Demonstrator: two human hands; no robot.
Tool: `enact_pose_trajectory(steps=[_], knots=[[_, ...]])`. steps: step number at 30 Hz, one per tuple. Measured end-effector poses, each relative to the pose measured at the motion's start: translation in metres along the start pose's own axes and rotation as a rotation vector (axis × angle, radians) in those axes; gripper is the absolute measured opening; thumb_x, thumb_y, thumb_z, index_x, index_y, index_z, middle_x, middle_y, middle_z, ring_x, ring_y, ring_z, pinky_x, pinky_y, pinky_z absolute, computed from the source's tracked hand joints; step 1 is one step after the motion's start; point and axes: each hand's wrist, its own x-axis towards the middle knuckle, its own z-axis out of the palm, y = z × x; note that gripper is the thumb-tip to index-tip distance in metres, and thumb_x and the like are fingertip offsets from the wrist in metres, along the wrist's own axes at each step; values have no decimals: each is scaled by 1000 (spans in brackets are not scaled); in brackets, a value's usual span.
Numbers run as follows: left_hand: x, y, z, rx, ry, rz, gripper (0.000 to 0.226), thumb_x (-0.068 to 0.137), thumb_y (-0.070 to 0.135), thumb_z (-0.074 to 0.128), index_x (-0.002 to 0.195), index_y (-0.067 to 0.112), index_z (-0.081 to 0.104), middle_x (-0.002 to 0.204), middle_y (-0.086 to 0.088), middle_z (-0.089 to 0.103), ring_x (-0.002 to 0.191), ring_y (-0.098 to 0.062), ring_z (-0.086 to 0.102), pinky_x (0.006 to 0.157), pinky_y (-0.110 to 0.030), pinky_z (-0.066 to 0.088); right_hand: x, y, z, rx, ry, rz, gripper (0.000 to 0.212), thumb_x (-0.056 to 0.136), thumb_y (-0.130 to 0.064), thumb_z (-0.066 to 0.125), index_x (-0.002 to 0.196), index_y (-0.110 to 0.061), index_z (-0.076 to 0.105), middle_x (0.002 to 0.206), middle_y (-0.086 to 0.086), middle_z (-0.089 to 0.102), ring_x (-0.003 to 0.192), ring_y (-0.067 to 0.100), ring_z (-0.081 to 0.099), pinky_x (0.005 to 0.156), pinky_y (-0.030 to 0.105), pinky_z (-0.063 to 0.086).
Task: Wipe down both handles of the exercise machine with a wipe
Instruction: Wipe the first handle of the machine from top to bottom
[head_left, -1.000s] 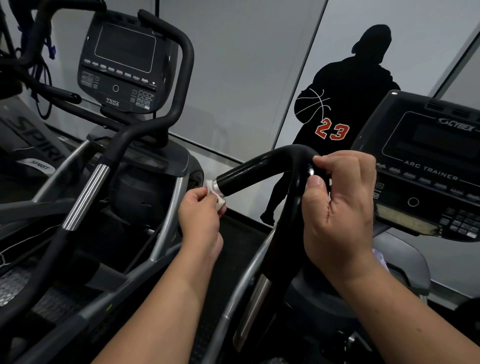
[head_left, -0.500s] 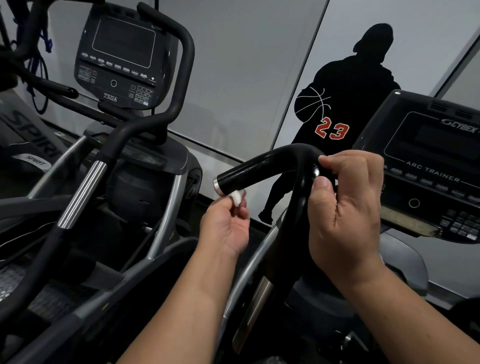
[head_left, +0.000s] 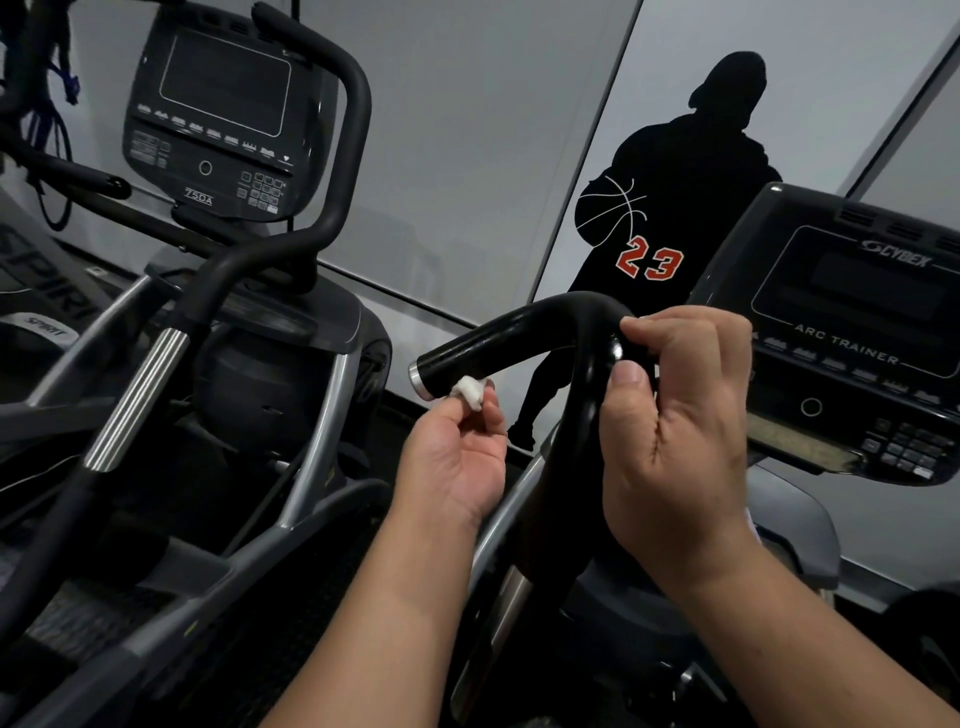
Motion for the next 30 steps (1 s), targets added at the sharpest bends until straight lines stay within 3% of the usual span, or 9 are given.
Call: enact_pose_trajectory(steps=[3, 5, 9, 13, 15, 19, 24, 26, 30], knots=[[3, -1, 3, -18, 10, 13, 25, 96, -8, 52, 117, 1, 61, 103, -17, 65, 74, -16, 64, 47, -16, 53, 1, 0, 1, 13, 6, 5, 29, 87, -24, 44, 102, -4, 58, 108, 2, 42, 103, 26, 47, 89, 31, 41], [5, -2, 8, -38, 30, 25, 25, 94, -12, 48, 108, 3, 63, 101, -15, 65, 75, -17, 64, 45, -16, 51, 2, 1, 1, 10, 1, 4, 29, 87, -24, 44, 102, -4, 58, 108, 2, 42, 103, 26, 47, 89, 32, 41], [-3, -7, 7, 27, -35, -56, 15, 91, -9, 53, 95, 2, 61, 88, -12, 64, 61, -12, 56, 44, -15, 46, 0, 1, 1, 4, 6, -9, 29, 87, -24, 44, 102, -3, 58, 108, 4, 44, 103, 25, 47, 89, 29, 41], [8, -7, 17, 56, -8, -42, 33, 74, -18, 47, 92, 5, 60, 81, -8, 64, 48, -9, 54, 42, -15, 42, 2, 2, 2, 6, 0, 0, 30, 87, -24, 43, 103, -3, 58, 108, 3, 43, 103, 26, 47, 89, 29, 41], [6, -10, 19, 76, -20, -74, 30, 71, -17, 46, 87, 5, 59, 78, -7, 63, 44, -8, 52, 40, -15, 41, 1, 2, 1, 5, 3, -5, 30, 87, -23, 44, 103, -3, 58, 108, 3, 43, 103, 25, 47, 89, 30, 41], [2, -17, 21, 147, -64, -123, 25, 79, -13, 47, 70, 8, 55, 63, -2, 59, 47, -7, 46, 50, -13, 39, 1, 2, 2, 10, 16, -15, 29, 87, -22, 44, 103, -3, 59, 108, 3, 43, 102, 25, 46, 89, 25, 39], [2, -20, 30, 158, -102, -135, 24, 58, -11, 40, 62, 11, 49, 57, 2, 50, 50, -7, 40, 47, -13, 33, 0, 2, 1, 14, 10, -5, 29, 88, -22, 44, 104, -4, 59, 108, 2, 42, 102, 26, 47, 88, 30, 41], [1, -21, 28, 212, -135, -138, 25, 60, -11, 40, 56, 13, 44, 58, 3, 47, 49, -7, 40, 46, -14, 34, 0, 1, 2, 16, 17, -7, 30, 87, -23, 44, 104, -3, 59, 109, 2, 42, 102, 26, 47, 89, 28, 40], [21, -21, 33, 199, -81, -161, 30, 86, -6, 37, 64, 8, 51, 55, -3, 51, 57, -11, 43, 62, -21, 35, 1, 1, 2, 12, 6, 5, 30, 87, -23, 44, 104, -3, 59, 109, 1, 42, 103, 26, 47, 90, 30, 41]])
